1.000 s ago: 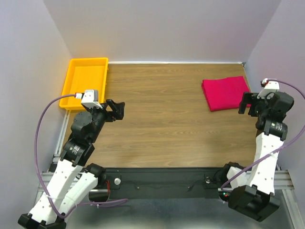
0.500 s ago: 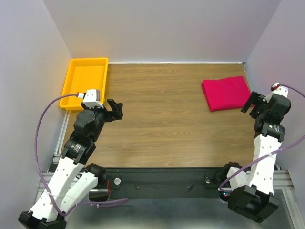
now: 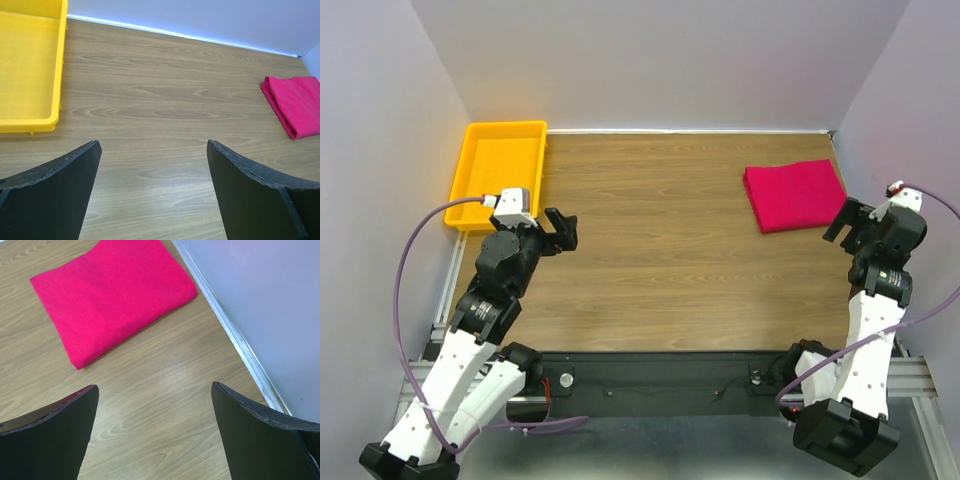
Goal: Fold and stack the t-shirts
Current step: Neatly place the folded tshirt to the corner
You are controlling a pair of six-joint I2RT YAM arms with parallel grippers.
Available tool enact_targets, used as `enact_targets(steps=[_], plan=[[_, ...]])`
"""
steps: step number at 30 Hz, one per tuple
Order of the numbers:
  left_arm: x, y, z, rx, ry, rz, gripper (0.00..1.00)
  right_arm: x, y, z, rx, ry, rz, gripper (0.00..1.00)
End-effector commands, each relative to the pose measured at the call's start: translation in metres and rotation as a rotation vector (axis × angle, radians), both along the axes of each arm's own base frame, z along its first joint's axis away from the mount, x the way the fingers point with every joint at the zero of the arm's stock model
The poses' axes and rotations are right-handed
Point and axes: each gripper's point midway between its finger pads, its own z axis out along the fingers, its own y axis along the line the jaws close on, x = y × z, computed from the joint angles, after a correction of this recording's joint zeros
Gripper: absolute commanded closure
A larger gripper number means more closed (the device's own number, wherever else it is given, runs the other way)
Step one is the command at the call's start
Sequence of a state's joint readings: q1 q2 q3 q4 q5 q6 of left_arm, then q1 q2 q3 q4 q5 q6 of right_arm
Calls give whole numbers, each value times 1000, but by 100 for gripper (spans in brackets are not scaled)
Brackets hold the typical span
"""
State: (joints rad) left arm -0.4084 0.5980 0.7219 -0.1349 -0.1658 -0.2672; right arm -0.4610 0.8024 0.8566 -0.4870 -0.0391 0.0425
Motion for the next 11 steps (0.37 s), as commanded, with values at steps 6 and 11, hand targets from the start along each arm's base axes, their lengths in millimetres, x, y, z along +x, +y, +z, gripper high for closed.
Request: enact_targets(steps=[6,11], plan=[[4,0,3,-23,-32,7,2,2,-6,12,-39,-60,-27,0],[5,0,5,-25,-38,9,2,4,-3,9,-54,-47,13,0]])
